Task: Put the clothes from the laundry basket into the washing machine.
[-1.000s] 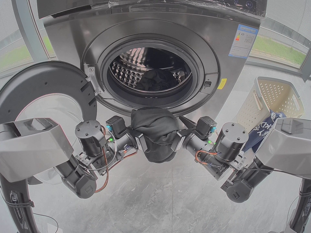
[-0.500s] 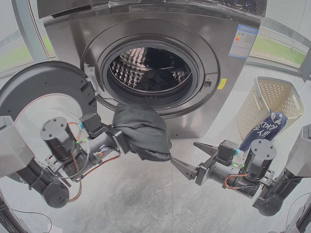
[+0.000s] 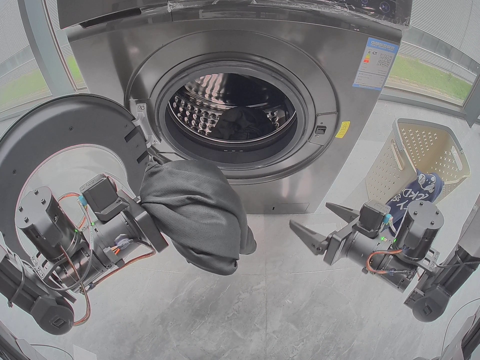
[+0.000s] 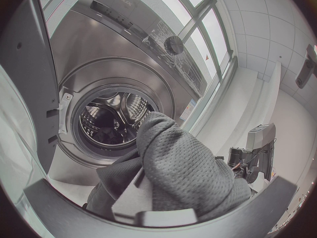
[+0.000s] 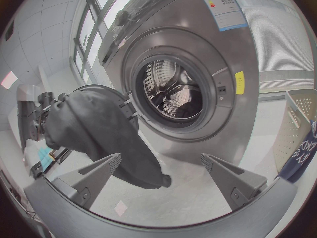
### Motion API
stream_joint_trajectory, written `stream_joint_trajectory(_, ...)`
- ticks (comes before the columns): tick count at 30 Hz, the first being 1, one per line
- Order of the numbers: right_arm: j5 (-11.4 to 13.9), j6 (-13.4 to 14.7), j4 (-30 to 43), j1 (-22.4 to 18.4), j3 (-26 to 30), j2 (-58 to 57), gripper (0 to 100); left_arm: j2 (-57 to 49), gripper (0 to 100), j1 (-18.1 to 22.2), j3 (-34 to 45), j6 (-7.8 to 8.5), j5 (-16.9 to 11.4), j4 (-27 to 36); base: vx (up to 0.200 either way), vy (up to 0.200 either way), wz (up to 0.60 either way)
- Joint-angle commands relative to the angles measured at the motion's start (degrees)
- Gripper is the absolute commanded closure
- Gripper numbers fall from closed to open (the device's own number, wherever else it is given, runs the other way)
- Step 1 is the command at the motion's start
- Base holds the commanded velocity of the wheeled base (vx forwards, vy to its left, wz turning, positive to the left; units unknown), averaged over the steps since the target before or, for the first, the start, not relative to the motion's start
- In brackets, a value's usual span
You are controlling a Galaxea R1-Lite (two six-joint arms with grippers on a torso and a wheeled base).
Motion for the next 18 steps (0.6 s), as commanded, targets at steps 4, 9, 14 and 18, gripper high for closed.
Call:
stream_joint_trajectory(4,-3.09,-1.41,-0.71,-5.01,-1.58,2.26,0,-0.02,100,1.43,1.02,0.78,-0.28,-0.03,0.0,0.0,0.0)
stream_joint_trajectory(9,-3.17,-1.41,-1.77,-5.36,-1.67,2.87,0,0.16,100,1.25,1.9,2.8,-0.28,-0.03,0.0,0.0,0.0)
stream_joint_trajectory(14,-3.26,-1.32,-1.77,-4.92,-1.58,2.87,0,0.16,100,1.25,2.08,4.21,-0.28,-0.03,0.04,0.0,0.0)
stream_joint_trajectory(18,-3.26,-1.32,-1.77,-4.57,-1.67,2.87,0,0.24,100,1.25,2.25,4.3,-0.28,-0.03,0.2,0.0,0.0)
